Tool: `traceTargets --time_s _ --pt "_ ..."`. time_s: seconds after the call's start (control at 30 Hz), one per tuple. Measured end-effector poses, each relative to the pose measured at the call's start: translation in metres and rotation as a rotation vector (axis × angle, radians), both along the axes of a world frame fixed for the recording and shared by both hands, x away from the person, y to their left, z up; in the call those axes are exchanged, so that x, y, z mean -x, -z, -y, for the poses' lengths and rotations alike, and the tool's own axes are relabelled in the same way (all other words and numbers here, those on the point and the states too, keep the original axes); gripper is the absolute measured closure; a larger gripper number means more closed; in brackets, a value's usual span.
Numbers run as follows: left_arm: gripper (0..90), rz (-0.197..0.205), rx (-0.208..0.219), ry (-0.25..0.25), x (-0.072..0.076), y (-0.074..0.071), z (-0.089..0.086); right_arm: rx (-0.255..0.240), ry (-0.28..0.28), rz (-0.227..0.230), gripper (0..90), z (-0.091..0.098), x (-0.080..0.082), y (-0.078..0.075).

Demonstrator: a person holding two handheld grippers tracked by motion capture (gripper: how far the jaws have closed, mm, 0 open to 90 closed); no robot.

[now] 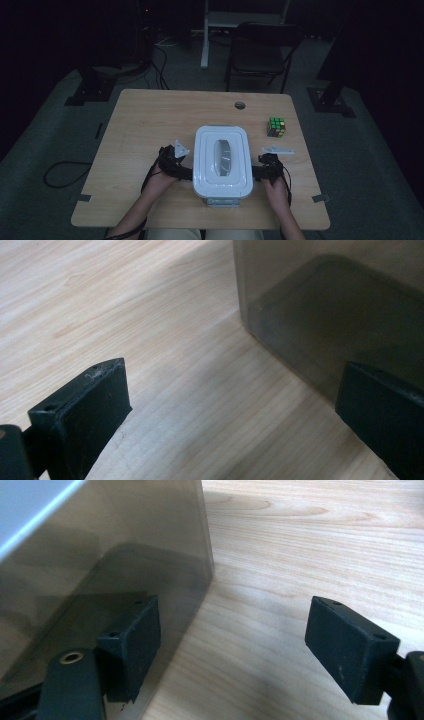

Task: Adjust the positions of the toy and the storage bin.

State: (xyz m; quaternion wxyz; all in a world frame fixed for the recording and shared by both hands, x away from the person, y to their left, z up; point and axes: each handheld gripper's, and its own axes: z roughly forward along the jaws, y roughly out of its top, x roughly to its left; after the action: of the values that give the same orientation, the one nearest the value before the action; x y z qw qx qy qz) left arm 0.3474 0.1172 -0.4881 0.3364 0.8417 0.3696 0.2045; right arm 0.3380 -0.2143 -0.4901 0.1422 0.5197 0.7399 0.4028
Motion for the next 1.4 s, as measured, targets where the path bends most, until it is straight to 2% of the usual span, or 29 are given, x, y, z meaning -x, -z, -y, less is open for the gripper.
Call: traceTargets --time_s 0.13,0.23,0.37,0.43,0.53,0.6,0.63,0.73,0.77,0.8,0.83,0.87,0.97,1.07,1.1,1.13,1.2,1.3,1.4 --pt "1.6 -0.002 -0.012 0.019 0.006 0.000 0.002 0.011 0.010 0.003 22.2 0.001 0.008 -0.001" --pt "1.6 0.012 -0.013 0.040 0.011 0.000 0.003 0.015 0.017 0.017 22.3 0.002 0.016 -0.004" --pt "1.6 0.000 0.027 0.030 0.015 0.004 0.002 -0.009 0.024 0.004 22.5 0.005 0.022 -0.002" --pt "1.6 -0.004 0.033 0.037 0.016 0.005 0.002 -0.012 0.023 0.012 22.4 0.007 0.026 -0.001" --pt "1.5 -0.009 0.045 0.039 0.018 0.009 0.002 -0.010 0.023 -0.007 21.3 0.009 0.027 0.004" --pt "1.5 -0.020 0.070 0.054 0.019 0.012 0.000 -0.005 0.020 -0.016 19.1 0.011 0.027 0.006" --pt "1.5 -0.040 0.078 0.073 0.019 0.013 -0.002 -0.009 0.017 -0.011 18.1 0.012 0.027 0.006" --pt "1.5 -0.048 0.080 0.098 0.020 0.016 -0.008 -0.004 0.012 0.006 17.2 0.016 0.027 0.005" --pt "1.5 -0.049 0.071 0.094 0.021 0.016 -0.010 0.002 0.007 0.003 14.6 0.020 0.024 0.005" --pt "1.5 -0.059 0.088 0.088 0.022 0.015 -0.017 0.013 0.019 0.009 14.5 0.022 0.023 0.005" --pt "1.5 -0.059 0.088 0.088 0.022 0.015 -0.017 0.013 0.019 0.009 14.5 0.022 0.023 0.005" --pt "1.5 -0.068 0.098 0.086 0.023 0.014 -0.021 0.013 0.040 0.021 13.4 0.029 0.018 0.006" --pt "1.5 -0.072 0.085 0.066 0.028 0.013 -0.038 -0.001 0.082 0.031 13.0 0.041 0.009 0.008" --pt "1.5 -0.077 0.092 0.056 0.029 0.013 -0.044 -0.019 0.074 0.025 12.7 0.049 0.001 0.009" --pt "1.5 -0.077 0.121 0.017 0.032 0.015 -0.061 -0.014 0.080 0.033 12.7 0.054 -0.005 0.010" --pt "1.5 -0.084 0.125 0.002 0.032 0.017 -0.067 -0.010 0.084 0.035 12.6 0.056 -0.008 0.010" --pt "1.5 -0.072 0.109 -0.024 0.034 0.019 -0.076 0.004 0.080 0.046 11.9 0.059 -0.014 0.010" --pt "1.5 -0.073 0.113 -0.050 0.038 0.021 -0.090 0.035 0.081 0.043 11.9 0.061 -0.024 0.010" --pt "1.5 -0.065 0.138 -0.056 0.042 0.020 -0.102 0.022 0.094 0.046 11.4 0.064 -0.032 0.010"
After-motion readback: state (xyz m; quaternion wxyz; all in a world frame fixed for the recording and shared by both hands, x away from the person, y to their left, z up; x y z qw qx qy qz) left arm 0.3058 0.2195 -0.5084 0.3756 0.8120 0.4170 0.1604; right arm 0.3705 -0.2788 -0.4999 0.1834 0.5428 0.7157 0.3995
